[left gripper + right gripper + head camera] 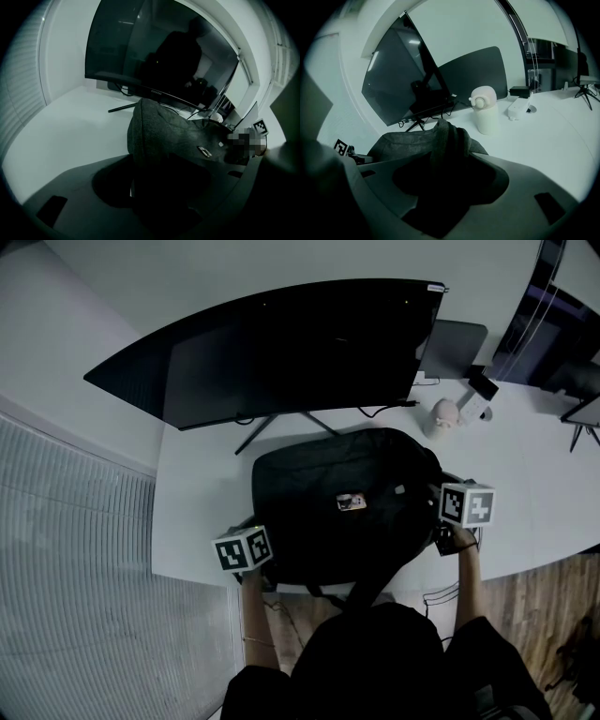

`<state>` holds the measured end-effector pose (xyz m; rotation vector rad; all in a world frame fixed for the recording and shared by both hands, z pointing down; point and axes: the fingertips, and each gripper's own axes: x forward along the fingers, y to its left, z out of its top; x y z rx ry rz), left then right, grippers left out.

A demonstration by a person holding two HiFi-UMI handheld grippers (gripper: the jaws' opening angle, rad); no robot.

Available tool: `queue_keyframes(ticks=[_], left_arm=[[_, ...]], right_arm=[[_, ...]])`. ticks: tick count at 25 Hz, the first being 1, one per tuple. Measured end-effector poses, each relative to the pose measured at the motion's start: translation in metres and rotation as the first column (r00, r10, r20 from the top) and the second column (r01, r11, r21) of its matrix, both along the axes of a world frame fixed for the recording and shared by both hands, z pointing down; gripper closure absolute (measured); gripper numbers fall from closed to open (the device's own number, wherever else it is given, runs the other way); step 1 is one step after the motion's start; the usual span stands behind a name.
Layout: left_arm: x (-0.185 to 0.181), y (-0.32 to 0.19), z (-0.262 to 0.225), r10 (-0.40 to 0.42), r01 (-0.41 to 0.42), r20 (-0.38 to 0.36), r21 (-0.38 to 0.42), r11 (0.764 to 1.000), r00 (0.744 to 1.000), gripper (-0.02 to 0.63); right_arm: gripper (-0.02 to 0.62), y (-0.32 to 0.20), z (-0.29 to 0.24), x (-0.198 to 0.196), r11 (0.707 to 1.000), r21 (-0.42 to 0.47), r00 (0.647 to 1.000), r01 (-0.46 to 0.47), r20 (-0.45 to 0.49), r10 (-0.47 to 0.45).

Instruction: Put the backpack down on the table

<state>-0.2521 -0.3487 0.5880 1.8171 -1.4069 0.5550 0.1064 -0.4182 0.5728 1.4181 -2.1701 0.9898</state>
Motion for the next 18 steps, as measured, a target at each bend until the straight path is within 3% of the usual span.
queue_keyframes(ticks=[6, 12, 18], left_arm=[[-0.005, 0.0, 0.001, -0.024, 0.024, 0.027, 0.001, 1.0, 0.999, 0.336], [-0.014, 0.0, -0.017, -0.087, 0.079, 0.075, 0.106, 0.991, 0.993, 0.339], [-0.023, 0.011, -0.039, -0.125, 0.086, 0.173, 0.215, 0.973, 0.977, 0.443]], right_arm=[[0.379, -0.001, -0.003, 0.008, 0.999, 0.033, 0.999, -0.042, -0.02, 0.042], [0.379, 0.004, -0.02, 0.015, 0.993, 0.095, 0.998, -0.065, -0.009, 0.066], [0.413, 0.013, -0.037, 0.022, 0.985, 0.149, 0.995, -0.081, -0.037, 0.088]])
